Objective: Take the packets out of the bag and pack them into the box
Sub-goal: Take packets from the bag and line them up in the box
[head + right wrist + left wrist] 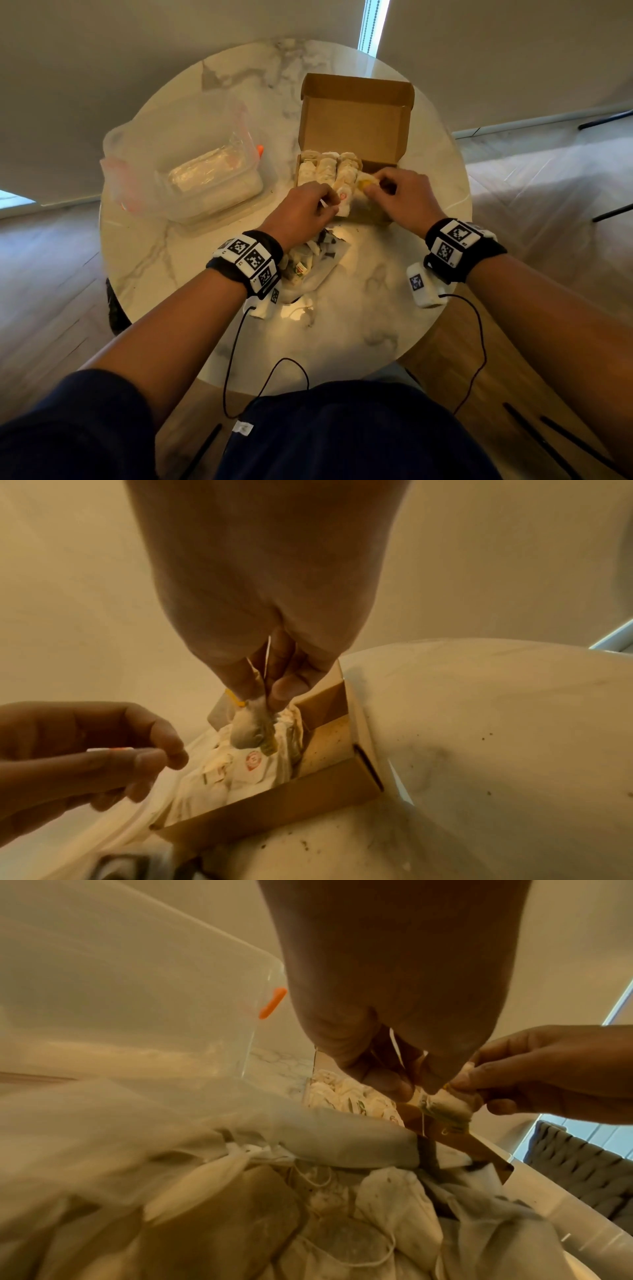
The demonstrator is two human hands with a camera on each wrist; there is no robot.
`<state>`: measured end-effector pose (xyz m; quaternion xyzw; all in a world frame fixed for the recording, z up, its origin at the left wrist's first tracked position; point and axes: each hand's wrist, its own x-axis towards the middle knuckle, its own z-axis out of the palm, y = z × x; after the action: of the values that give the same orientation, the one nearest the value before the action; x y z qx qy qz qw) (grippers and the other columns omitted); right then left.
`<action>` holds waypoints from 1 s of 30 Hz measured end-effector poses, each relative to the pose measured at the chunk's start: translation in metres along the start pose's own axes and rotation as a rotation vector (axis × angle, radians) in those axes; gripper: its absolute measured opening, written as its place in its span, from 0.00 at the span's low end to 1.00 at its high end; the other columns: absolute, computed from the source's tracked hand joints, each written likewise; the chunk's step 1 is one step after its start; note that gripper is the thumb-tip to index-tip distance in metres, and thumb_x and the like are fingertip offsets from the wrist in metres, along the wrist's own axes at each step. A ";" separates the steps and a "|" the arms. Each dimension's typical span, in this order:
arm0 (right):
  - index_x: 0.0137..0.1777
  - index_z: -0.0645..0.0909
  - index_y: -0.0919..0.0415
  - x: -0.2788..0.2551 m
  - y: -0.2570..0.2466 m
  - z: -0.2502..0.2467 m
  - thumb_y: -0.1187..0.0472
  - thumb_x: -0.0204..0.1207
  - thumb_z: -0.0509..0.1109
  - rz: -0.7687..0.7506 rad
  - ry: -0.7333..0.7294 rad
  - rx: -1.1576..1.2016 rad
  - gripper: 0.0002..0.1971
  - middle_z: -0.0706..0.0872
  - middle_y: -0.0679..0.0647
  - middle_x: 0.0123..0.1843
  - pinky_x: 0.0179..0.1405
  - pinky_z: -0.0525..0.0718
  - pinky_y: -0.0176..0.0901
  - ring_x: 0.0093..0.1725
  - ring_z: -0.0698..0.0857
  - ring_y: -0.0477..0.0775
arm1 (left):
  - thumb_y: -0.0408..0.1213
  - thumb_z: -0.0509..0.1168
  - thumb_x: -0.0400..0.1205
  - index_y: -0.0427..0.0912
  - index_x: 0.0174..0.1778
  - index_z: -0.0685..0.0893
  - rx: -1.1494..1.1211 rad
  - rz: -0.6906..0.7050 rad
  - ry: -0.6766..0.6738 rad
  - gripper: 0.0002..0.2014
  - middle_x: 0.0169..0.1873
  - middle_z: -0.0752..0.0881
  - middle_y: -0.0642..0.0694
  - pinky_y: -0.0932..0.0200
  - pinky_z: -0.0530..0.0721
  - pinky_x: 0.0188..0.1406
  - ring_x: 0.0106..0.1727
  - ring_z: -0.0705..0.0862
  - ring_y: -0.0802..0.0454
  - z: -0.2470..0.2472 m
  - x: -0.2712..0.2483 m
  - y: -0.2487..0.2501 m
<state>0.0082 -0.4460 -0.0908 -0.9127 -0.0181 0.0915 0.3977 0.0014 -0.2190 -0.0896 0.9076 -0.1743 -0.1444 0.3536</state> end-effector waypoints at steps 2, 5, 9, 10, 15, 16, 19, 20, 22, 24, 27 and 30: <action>0.55 0.87 0.53 0.011 0.008 -0.001 0.50 0.81 0.72 0.041 0.033 -0.029 0.09 0.86 0.45 0.46 0.40 0.75 0.24 0.43 0.83 0.42 | 0.39 0.67 0.85 0.45 0.58 0.86 0.011 -0.019 -0.042 0.08 0.52 0.83 0.51 0.64 0.80 0.49 0.47 0.81 0.56 0.009 0.008 -0.004; 0.55 0.88 0.55 0.027 0.018 0.001 0.53 0.82 0.70 0.050 0.057 -0.085 0.09 0.87 0.48 0.47 0.40 0.74 0.27 0.44 0.82 0.46 | 0.39 0.66 0.84 0.44 0.60 0.87 0.068 -0.022 -0.091 0.10 0.54 0.84 0.47 0.57 0.81 0.56 0.52 0.81 0.53 0.024 0.016 -0.010; 0.54 0.87 0.57 0.048 0.026 0.009 0.55 0.82 0.68 0.077 0.044 -0.139 0.09 0.90 0.56 0.50 0.50 0.84 0.45 0.47 0.85 0.55 | 0.37 0.66 0.84 0.43 0.60 0.88 0.092 -0.036 -0.132 0.11 0.50 0.79 0.49 0.59 0.77 0.52 0.49 0.78 0.54 0.033 0.019 -0.015; 0.53 0.87 0.58 0.052 0.026 0.010 0.55 0.82 0.68 0.092 0.037 -0.141 0.09 0.89 0.57 0.50 0.51 0.86 0.50 0.47 0.86 0.57 | 0.37 0.66 0.84 0.43 0.59 0.89 0.102 -0.030 -0.138 0.11 0.49 0.79 0.49 0.60 0.76 0.52 0.49 0.77 0.54 0.033 0.019 -0.016; 0.47 0.76 0.59 0.062 0.025 0.017 0.57 0.77 0.70 0.152 0.139 -0.067 0.08 0.85 0.56 0.41 0.40 0.84 0.48 0.39 0.82 0.56 | 0.36 0.66 0.84 0.41 0.58 0.90 0.080 0.013 -0.130 0.10 0.50 0.83 0.45 0.65 0.70 0.50 0.49 0.78 0.55 0.034 0.019 -0.021; 0.46 0.74 0.59 0.061 0.025 0.018 0.58 0.76 0.70 0.152 0.165 -0.046 0.08 0.84 0.56 0.40 0.38 0.82 0.48 0.38 0.82 0.56 | 0.36 0.66 0.84 0.41 0.58 0.90 0.076 0.020 -0.125 0.10 0.49 0.83 0.46 0.67 0.69 0.50 0.49 0.78 0.56 0.034 0.019 -0.021; 0.44 0.78 0.59 0.058 0.026 0.025 0.59 0.78 0.69 0.148 0.212 -0.030 0.04 0.85 0.56 0.39 0.41 0.86 0.52 0.38 0.83 0.56 | 0.34 0.67 0.84 0.41 0.58 0.91 0.064 0.036 -0.111 0.10 0.48 0.83 0.47 0.69 0.69 0.49 0.48 0.78 0.57 0.033 0.019 -0.021; 0.45 0.81 0.58 0.057 0.027 0.027 0.60 0.79 0.69 0.156 0.212 -0.026 0.03 0.87 0.56 0.41 0.44 0.87 0.53 0.40 0.85 0.55 | 0.34 0.67 0.84 0.41 0.58 0.91 0.063 0.038 -0.110 0.10 0.48 0.83 0.47 0.69 0.69 0.50 0.48 0.77 0.58 0.032 0.019 -0.021; 0.48 0.85 0.56 0.056 0.029 0.030 0.60 0.79 0.69 0.177 0.191 -0.013 0.03 0.90 0.54 0.46 0.51 0.88 0.53 0.45 0.88 0.54 | 0.34 0.67 0.84 0.41 0.58 0.91 0.058 0.036 -0.111 0.11 0.48 0.83 0.47 0.70 0.69 0.50 0.47 0.76 0.59 0.032 0.019 -0.021; 0.50 0.86 0.56 0.055 0.029 0.030 0.61 0.80 0.69 0.179 0.177 -0.019 0.04 0.90 0.54 0.48 0.54 0.88 0.48 0.47 0.88 0.53 | 0.35 0.66 0.84 0.41 0.58 0.91 0.054 0.034 -0.115 0.11 0.50 0.84 0.46 0.67 0.72 0.51 0.48 0.79 0.56 0.033 0.019 -0.022; 0.50 0.85 0.60 0.051 0.026 0.024 0.60 0.81 0.69 0.151 0.192 -0.029 0.05 0.90 0.55 0.47 0.47 0.84 0.39 0.45 0.87 0.51 | 0.36 0.66 0.84 0.42 0.59 0.91 0.050 0.023 -0.139 0.11 0.51 0.85 0.44 0.64 0.75 0.52 0.50 0.81 0.53 0.032 0.020 -0.024; 0.48 0.83 0.60 0.047 0.025 0.014 0.61 0.80 0.69 0.122 0.195 -0.061 0.03 0.88 0.55 0.47 0.44 0.83 0.40 0.44 0.84 0.51 | 0.38 0.65 0.85 0.44 0.59 0.90 0.066 0.014 -0.183 0.11 0.53 0.85 0.44 0.58 0.80 0.56 0.53 0.83 0.51 0.029 0.021 -0.023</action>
<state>0.0509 -0.4478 -0.1252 -0.9284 0.0733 0.0256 0.3634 0.0139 -0.2287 -0.1292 0.9005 -0.2168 -0.2186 0.3070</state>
